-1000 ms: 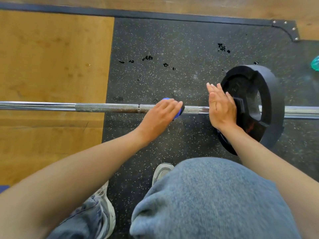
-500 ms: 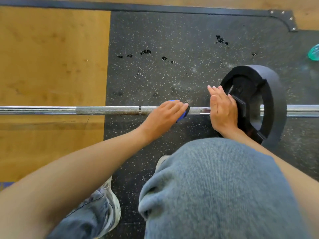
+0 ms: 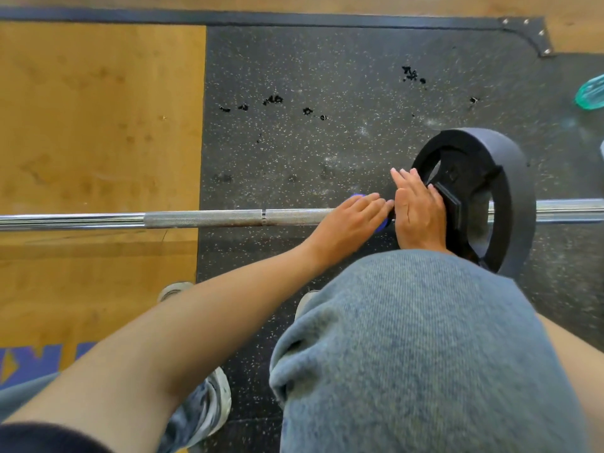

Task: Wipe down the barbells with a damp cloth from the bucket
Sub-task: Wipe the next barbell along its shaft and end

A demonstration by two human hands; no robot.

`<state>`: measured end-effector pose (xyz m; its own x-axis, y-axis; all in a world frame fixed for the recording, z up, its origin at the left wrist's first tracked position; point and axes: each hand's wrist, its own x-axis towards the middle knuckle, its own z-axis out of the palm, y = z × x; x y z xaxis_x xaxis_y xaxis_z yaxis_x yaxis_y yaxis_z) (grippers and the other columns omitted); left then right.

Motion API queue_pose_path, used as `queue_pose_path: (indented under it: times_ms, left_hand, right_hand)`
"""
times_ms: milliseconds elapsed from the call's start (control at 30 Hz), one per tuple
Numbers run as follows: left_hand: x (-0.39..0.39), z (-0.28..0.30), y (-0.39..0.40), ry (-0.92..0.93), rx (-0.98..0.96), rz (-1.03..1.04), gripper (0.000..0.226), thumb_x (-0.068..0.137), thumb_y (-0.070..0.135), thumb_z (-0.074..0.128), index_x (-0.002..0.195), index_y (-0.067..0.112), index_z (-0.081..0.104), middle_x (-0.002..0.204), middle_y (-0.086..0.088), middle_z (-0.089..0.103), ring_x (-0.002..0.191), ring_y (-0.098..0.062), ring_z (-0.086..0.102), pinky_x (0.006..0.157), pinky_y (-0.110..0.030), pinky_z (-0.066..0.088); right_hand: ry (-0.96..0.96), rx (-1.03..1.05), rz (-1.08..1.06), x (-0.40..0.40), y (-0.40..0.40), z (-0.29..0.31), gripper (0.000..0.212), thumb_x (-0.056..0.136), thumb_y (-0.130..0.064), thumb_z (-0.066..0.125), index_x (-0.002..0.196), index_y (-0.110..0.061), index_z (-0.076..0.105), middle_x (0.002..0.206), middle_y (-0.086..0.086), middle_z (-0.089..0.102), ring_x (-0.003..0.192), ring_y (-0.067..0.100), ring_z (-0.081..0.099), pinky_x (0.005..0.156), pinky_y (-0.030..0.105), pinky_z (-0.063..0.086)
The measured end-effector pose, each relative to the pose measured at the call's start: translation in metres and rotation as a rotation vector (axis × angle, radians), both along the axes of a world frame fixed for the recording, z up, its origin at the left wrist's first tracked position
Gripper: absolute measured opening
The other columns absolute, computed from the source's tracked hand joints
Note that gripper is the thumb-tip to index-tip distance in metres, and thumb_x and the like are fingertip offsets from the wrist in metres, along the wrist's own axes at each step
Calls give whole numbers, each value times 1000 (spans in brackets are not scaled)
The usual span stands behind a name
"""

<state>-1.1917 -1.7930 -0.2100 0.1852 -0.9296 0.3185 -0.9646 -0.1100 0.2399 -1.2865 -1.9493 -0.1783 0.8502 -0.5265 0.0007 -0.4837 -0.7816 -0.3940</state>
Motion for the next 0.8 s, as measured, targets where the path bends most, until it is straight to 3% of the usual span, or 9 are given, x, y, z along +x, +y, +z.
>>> queue_pose_path:
  times_ms: [100,200,533,667,800]
  left_hand:
    - [15,-2,41,12,-14,38,64,92,13,74,149,2,44,142,-11,56,131,-28,52,116,-38,35]
    - [27,-6,77,0,27,90,65,93,7,70,151,2,42,144,-11,54,132,-29,51,118,-39,36]
    - [3,4,-7,-103,99,109,49,92,-1,61,140,-4,54,126,-14,65,121,-32,60,106,-45,47]
    - [38,8,24,-123,131,82,55,95,-1,34,149,-2,43,139,-14,57,126,-30,53,115,-41,40]
    - [66,15,28,-166,133,165,60,89,-4,44,148,0,46,140,-18,56,126,-35,56,112,-43,45]
  right_hand:
    - [-41,-15,12,-2,0,-2,55,109,-39,14,152,-22,45,157,-2,44,151,13,27,123,42,18]
    - [-72,-19,-18,-1,5,-4,54,109,-35,16,150,-20,48,155,-1,47,150,15,31,122,45,23]
    - [5,-6,-14,24,-6,2,63,105,-40,9,150,-20,48,152,1,50,150,18,32,119,48,27]
    - [65,-40,32,48,-24,1,63,105,-41,7,149,-23,49,146,2,57,148,22,36,113,48,33]
    - [78,-27,53,78,-34,5,53,110,-31,15,153,-21,43,148,5,54,150,23,32,114,48,28]
